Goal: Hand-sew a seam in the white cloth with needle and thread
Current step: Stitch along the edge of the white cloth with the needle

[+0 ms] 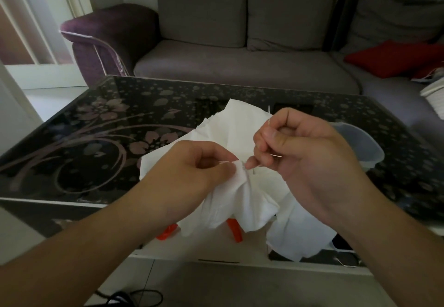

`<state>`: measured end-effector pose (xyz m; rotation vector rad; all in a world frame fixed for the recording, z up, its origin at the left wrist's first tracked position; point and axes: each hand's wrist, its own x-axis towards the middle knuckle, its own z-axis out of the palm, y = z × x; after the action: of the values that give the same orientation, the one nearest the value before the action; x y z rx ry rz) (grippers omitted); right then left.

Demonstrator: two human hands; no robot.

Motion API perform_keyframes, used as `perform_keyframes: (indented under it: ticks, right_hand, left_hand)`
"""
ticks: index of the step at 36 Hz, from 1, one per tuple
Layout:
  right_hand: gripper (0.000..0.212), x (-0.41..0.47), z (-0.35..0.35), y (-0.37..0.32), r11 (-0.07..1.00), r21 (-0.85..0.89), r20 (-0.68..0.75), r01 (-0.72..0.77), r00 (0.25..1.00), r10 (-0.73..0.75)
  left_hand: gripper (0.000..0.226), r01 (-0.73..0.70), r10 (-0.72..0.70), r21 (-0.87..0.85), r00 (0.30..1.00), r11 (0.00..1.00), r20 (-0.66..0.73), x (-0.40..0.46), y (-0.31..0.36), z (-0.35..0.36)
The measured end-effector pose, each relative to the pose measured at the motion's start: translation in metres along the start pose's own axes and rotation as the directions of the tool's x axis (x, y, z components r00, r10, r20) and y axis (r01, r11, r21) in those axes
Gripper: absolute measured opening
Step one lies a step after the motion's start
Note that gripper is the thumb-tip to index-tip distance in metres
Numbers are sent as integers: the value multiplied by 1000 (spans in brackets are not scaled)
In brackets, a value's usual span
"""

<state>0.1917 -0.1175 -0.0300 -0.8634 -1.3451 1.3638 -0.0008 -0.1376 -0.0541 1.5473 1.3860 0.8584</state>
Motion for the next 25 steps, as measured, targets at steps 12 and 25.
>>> perform_keyframes:
  ticks: [12, 25]
  right_hand:
    - [17, 0, -10, -5, 996, -83, -64, 6, 998, -11]
    - [18, -6, -4, -1, 591, -804, 62, 65, 998, -25]
  left_hand:
    - [26, -41, 43, 43, 998, 998, -38, -3, 0, -5]
    - [36, -94, 96, 123, 995, 988, -11, 0, -6, 0]
